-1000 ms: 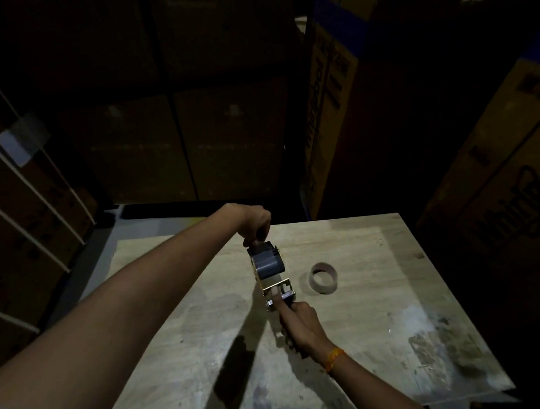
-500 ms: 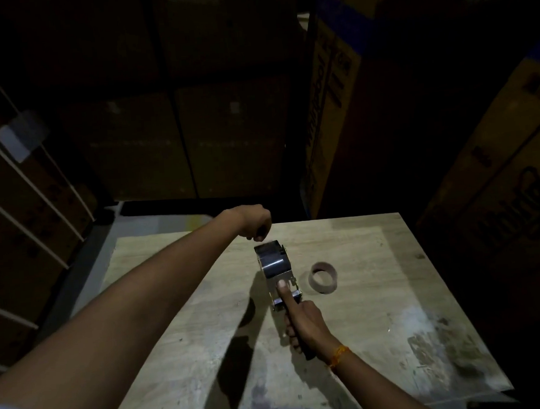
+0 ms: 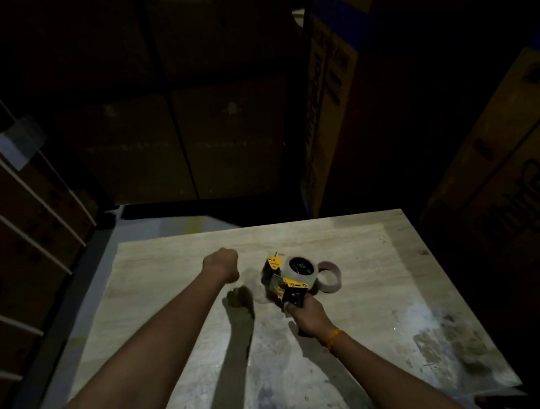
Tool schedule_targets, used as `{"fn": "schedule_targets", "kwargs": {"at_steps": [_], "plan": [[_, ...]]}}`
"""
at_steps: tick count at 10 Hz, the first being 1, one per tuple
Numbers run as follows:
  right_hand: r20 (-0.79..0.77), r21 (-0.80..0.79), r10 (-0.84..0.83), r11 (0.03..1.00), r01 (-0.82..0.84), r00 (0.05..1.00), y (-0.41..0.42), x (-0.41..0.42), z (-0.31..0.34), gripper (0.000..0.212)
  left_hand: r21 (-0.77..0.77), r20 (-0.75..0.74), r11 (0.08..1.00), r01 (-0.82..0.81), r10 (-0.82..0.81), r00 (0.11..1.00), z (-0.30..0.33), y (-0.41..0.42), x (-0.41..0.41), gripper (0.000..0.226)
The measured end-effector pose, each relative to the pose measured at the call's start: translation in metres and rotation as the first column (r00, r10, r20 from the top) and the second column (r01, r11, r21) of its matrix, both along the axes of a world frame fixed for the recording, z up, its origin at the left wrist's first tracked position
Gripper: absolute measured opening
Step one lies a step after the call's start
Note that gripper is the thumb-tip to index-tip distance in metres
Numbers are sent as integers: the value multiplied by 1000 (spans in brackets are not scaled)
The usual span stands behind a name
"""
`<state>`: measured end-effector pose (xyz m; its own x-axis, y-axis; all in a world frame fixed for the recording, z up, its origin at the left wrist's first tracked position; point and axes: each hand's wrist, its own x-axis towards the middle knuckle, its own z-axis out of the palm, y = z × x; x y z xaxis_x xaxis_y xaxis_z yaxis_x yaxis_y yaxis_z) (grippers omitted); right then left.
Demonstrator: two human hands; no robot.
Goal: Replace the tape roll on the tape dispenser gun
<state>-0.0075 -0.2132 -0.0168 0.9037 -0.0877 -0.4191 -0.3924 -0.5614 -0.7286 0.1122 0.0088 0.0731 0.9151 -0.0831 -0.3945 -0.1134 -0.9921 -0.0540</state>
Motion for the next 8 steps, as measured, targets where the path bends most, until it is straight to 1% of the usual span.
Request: {"fn": "schedule_targets", "kwargs": {"at_steps": [1, 2, 4, 5, 6, 7, 8], "plan": [[-30, -55, 44, 997, -46, 999, 4, 11, -31, 25, -12, -91, 999, -35, 33, 995, -18, -2, -24, 42], [-35, -109, 104, 988, -107, 994, 19, 5, -3, 26, -33, -145, 998, -54, 48, 988, -30, -1, -40, 44], [-150, -216, 257, 934, -286, 955, 32, 1, 13, 40, -50, -175, 997, -62, 52, 983, -44, 8, -60, 50], [-194, -267, 342, 883, -385, 919, 33, -3, 17, 40, -55, -188, 995, -78, 66, 980, -46, 10, -64, 44], [-236, -281, 341, 872, -400, 910, 33, -4, 18, 51, -65, -192, 996, -67, 54, 980, -43, 9, -66, 44], [-274, -286, 374, 848, -446, 886, 30, -1, 23, 49, -48, -200, 998, -45, 35, 979, -41, 3, -67, 40], [-249, -329, 390, 827, -456, 887, 25, 12, 34, 50, -71, -187, 996, -48, 34, 982, -29, -4, -62, 37]]}}
